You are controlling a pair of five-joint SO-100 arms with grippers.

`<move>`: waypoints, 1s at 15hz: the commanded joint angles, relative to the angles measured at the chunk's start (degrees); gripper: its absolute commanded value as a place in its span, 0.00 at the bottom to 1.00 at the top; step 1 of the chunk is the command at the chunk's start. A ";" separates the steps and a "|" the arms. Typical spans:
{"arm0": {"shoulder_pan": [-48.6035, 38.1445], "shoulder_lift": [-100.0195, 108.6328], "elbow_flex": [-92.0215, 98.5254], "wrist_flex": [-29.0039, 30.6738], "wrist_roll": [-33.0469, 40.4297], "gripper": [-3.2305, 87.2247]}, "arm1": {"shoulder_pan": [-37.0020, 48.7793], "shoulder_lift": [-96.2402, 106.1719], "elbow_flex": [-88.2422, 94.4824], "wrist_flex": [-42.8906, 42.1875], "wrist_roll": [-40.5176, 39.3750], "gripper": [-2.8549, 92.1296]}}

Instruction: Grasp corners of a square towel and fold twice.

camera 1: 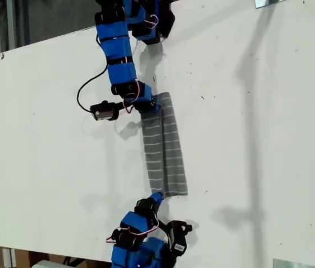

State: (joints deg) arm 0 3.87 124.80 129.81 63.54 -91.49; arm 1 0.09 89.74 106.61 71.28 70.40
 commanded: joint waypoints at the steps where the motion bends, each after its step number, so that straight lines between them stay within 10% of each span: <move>1: 3.60 0.18 -2.37 -0.70 -2.02 0.03 | -1.49 5.27 -2.11 2.37 1.05 0.03; 12: 9.58 -14.41 1.32 -19.51 -7.12 0.03 | -6.15 5.98 7.65 -2.99 6.24 0.03; 15: 9.67 -15.82 -2.99 -15.73 -5.19 0.16 | -7.21 7.29 7.73 -1.85 6.59 0.24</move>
State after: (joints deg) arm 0 12.57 109.16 131.57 45.79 -97.56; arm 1 -6.42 93.25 114.61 68.91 76.64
